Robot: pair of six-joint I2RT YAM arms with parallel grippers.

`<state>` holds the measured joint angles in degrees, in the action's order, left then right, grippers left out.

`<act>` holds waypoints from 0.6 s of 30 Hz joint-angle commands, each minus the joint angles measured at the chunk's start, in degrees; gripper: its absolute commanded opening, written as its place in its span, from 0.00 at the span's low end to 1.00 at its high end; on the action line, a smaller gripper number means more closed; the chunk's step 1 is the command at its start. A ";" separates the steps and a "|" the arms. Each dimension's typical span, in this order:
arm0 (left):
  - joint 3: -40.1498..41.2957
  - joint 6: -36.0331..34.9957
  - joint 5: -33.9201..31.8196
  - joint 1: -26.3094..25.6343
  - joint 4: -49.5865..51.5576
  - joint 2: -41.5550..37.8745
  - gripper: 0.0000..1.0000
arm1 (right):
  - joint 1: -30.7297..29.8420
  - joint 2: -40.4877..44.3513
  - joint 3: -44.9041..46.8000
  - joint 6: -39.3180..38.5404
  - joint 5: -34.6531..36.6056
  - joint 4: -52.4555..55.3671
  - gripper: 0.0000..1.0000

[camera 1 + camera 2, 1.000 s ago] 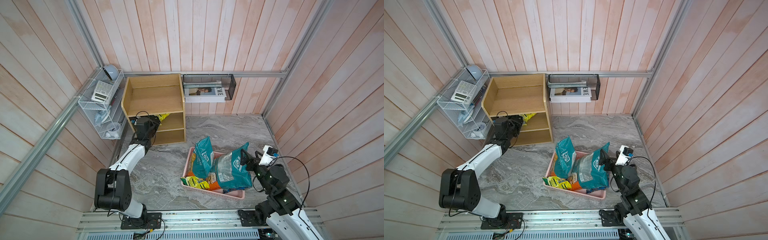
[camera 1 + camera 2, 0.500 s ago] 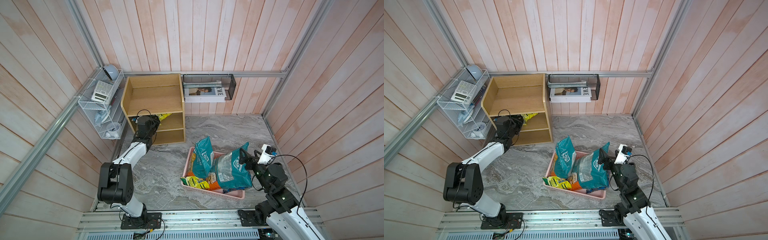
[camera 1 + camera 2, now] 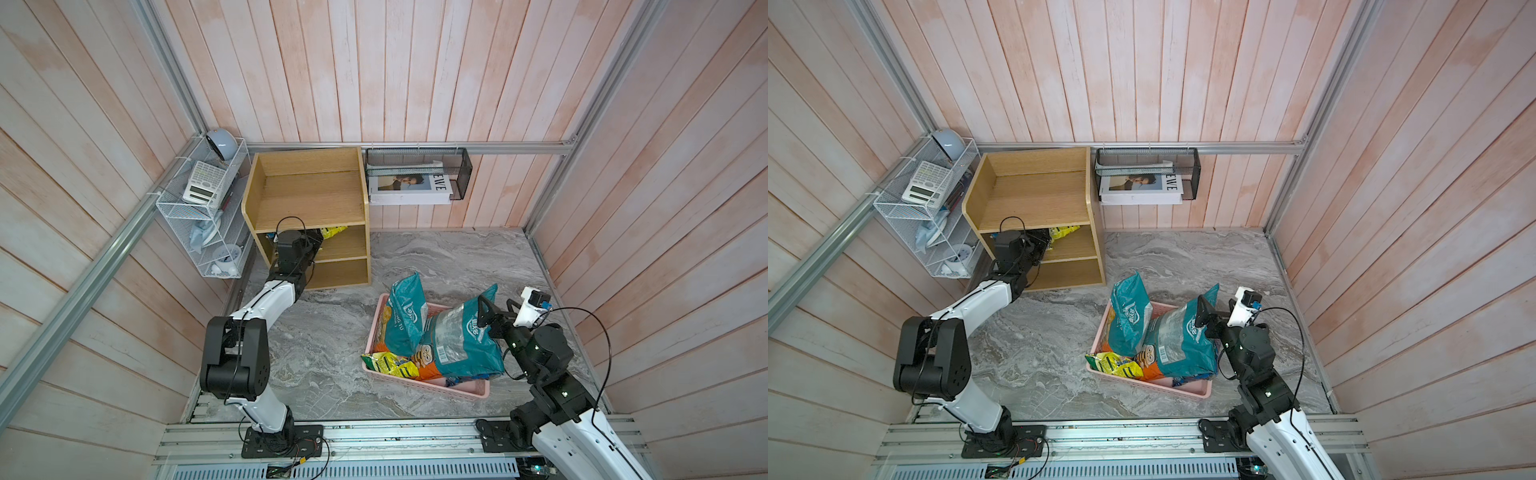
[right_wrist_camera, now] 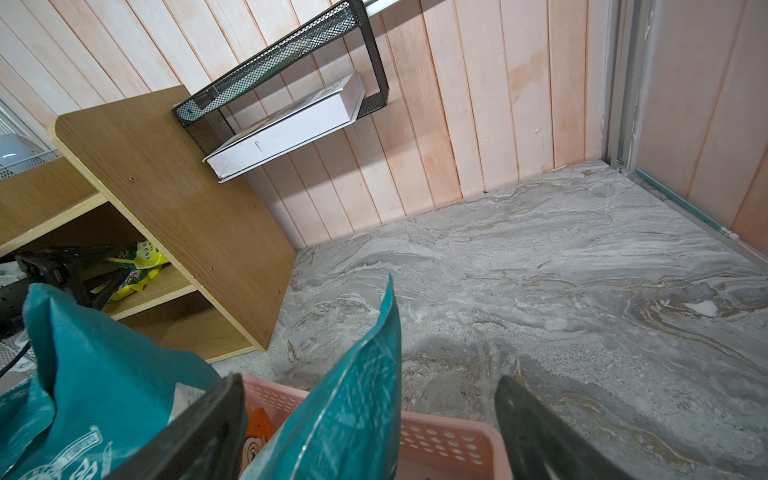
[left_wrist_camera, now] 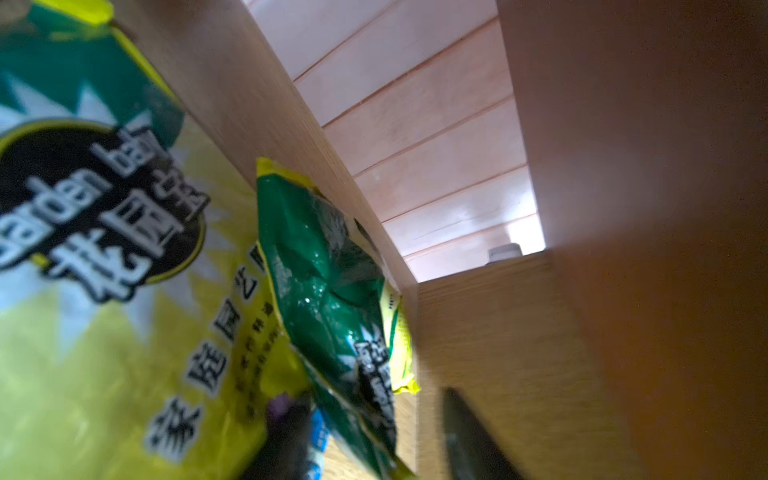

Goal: Take down the fertilizer bag from the shelf
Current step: Pick up the fertilizer bag from the shelf.

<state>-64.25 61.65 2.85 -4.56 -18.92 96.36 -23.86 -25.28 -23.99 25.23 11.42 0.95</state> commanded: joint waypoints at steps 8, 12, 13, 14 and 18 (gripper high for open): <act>-3.65 -1.71 1.99 -0.10 1.91 2.95 0.00 | 0.09 -0.23 0.78 -1.07 -0.71 -0.76 0.98; -2.22 -1.83 0.99 -0.68 3.74 -1.44 0.00 | 0.05 -0.05 0.87 -1.06 -0.73 -0.86 0.98; -1.77 -2.37 -0.11 -1.31 4.96 -3.47 0.00 | 0.06 -0.11 0.87 -1.06 -0.86 -0.86 0.98; -1.76 -3.31 -1.78 -2.31 6.98 -5.75 0.00 | 0.05 -0.11 0.87 -1.06 -0.87 -0.93 0.98; -4.87 -9.69 -9.83 -7.96 17.03 -12.57 0.00 | 0.10 -0.25 0.87 -1.06 -0.96 -0.99 0.98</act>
<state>-66.08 60.80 -0.64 -8.71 -3.51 91.22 -23.86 -25.45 -23.99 25.23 11.20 0.75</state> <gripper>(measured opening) 0.044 0.981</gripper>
